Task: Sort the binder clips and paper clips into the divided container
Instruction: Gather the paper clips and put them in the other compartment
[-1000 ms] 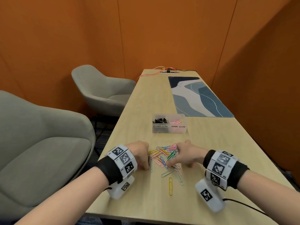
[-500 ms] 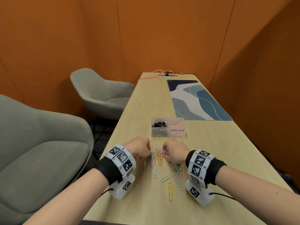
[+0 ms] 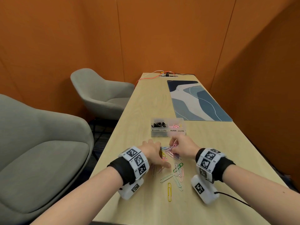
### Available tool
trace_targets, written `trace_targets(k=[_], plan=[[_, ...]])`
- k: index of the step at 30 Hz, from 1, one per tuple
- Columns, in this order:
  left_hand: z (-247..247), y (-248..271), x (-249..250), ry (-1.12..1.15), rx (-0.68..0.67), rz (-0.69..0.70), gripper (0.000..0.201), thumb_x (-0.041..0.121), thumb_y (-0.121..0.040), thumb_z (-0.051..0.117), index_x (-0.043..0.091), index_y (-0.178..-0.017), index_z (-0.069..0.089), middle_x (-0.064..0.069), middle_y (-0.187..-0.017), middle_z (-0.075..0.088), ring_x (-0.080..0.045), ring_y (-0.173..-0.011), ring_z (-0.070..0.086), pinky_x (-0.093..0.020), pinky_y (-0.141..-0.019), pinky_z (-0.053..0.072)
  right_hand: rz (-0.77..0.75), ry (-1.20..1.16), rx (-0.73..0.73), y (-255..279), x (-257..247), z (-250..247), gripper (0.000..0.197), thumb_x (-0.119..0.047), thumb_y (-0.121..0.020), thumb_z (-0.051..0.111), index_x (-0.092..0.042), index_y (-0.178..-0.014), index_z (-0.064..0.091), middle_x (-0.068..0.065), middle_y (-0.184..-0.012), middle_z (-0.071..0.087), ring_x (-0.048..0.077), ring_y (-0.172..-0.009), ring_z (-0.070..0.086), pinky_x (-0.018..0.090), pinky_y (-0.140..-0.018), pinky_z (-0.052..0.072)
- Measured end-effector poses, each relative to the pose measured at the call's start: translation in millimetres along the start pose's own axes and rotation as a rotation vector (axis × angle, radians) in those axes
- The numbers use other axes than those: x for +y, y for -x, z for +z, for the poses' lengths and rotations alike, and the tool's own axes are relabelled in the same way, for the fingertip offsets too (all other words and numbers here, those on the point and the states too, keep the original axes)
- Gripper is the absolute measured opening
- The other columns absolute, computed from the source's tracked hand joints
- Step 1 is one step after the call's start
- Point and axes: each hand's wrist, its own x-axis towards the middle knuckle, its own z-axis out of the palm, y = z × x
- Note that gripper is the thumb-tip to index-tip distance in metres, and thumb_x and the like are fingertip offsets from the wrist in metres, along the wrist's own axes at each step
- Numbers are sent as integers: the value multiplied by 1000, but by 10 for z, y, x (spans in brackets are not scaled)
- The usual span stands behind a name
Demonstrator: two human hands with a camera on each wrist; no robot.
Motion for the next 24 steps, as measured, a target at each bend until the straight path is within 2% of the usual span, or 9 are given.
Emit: trace_targets(k=[2,5,9,13,18,21,24], plan=[[-11,-23,54,-11,2,22,100,70,-67,67,19,-144,29,-13,-143,32,-31,-133,32,-48,-102,40,79,-177,1,-28,74,-61,12,-4,-78,68,-13,-84,64,2,-77,60,11,-59,55,21,-58,48],[-9,-67,110,-14,41,73,91,64,-65,73,19,-136,39,-11,-135,41,-29,-125,38,-44,-97,43,174,-393,-22,-41,163,-162,16,3,-76,69,-13,-76,63,6,-72,61,16,-60,59,26,-58,55],[-28,-152,126,-17,126,121,76,52,-68,78,13,-129,52,-11,-125,52,-29,-115,52,-38,-93,48,202,-649,-75,16,184,-358,15,10,-80,61,-5,-82,61,13,-71,61,17,-56,59,21,-49,54],[-47,-256,102,-21,188,146,55,34,-74,77,11,-121,60,-13,-122,61,-30,-112,58,-37,-89,49,202,-788,-113,-17,160,-563,15,12,-82,59,0,-91,61,14,-77,62,20,-63,59,23,-51,55],[-38,-326,95,-60,239,207,32,19,-79,71,9,-109,66,-15,-114,65,-33,-107,61,-34,-83,49,192,-754,-4,-438,110,-787,14,10,-83,60,-2,-88,61,15,-90,63,20,-72,62,25,-59,55],[-35,-349,93,-118,250,236,24,8,-84,61,5,-108,65,-18,-113,64,-36,-105,61,-37,-81,50,203,-645,69,-737,82,-784,15,9,-81,61,-6,-79,61,16,-87,63,20,-67,62,28,-62,57],[-35,-387,80,-199,257,264,22,0,-85,52,0,-105,63,-21,-109,62,-38,-101,61,-40,-77,50,249,-449,53,-955,79,-700,16,7,-79,65,-8,-72,64,14,-81,65,24,-70,65,38,-74,60]])
